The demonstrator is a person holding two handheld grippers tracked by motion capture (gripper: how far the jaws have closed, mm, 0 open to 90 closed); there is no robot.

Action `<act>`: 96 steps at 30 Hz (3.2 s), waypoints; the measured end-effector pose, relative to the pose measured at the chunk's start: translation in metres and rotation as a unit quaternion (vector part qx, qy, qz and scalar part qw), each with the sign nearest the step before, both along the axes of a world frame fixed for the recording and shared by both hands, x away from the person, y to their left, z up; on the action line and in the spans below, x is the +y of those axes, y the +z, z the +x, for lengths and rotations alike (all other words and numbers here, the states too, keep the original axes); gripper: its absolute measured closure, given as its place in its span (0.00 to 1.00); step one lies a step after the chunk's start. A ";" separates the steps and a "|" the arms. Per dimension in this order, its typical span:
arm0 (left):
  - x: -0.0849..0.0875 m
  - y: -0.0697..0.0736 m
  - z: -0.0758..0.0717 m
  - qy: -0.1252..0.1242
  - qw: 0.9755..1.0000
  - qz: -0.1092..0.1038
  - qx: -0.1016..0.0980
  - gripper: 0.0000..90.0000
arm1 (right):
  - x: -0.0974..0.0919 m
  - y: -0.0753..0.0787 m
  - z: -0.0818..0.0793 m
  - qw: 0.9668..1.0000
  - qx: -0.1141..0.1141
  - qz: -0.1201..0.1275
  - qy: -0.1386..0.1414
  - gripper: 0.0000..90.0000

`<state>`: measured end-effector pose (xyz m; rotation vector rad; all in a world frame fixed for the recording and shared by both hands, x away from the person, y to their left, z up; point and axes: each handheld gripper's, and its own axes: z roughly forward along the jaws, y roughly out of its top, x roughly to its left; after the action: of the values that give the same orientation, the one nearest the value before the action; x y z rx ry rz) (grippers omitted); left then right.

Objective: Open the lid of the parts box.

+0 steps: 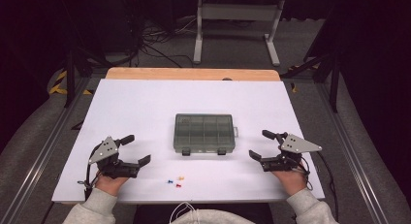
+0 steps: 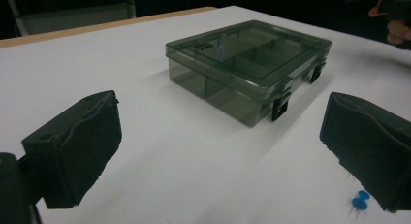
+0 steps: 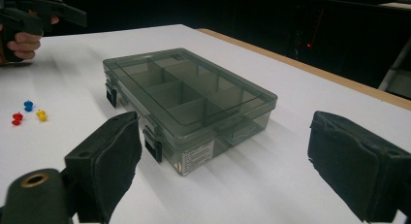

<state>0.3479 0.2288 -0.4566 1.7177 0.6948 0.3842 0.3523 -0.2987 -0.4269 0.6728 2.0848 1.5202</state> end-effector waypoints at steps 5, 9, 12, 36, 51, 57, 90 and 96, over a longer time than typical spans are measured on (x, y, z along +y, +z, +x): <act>0.001 0.001 0.000 0.002 1.000 -0.007 0.005 0.02 | 0.001 0.000 0.001 1.000 0.007 0.000 0.000 0.15; 0.001 0.002 0.001 0.003 1.000 0.002 0.003 0.01 | 0.003 0.000 0.001 1.000 0.010 -0.005 0.003 0.16; -0.002 0.005 0.002 0.000 1.000 0.010 0.002 0.01 | 0.003 0.000 0.002 1.000 0.015 -0.005 0.001 0.17; -0.045 0.016 0.035 -0.054 0.998 0.030 0.023 0.02 | 0.040 0.012 0.029 0.998 0.054 -0.012 0.029 0.19; -0.065 0.012 0.044 -0.083 0.993 0.076 0.045 0.08 | 0.050 0.001 0.039 0.994 0.084 -0.049 0.043 0.25; -0.069 0.006 0.046 -0.092 0.989 0.100 0.057 0.15 | 0.050 -0.007 0.041 0.990 0.110 -0.072 0.047 0.33; -0.079 -0.003 0.047 -0.095 0.980 0.161 0.072 0.67 | 0.052 -0.020 0.040 0.980 0.132 -0.135 0.065 0.75; -0.080 -0.002 0.045 -0.092 0.980 0.168 0.062 0.69 | 0.052 -0.020 0.039 0.980 0.133 -0.135 0.065 0.76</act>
<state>0.3934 0.1492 -0.4590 2.1221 0.5757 0.2773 0.3916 -0.2467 -0.4466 0.6774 2.5232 1.2320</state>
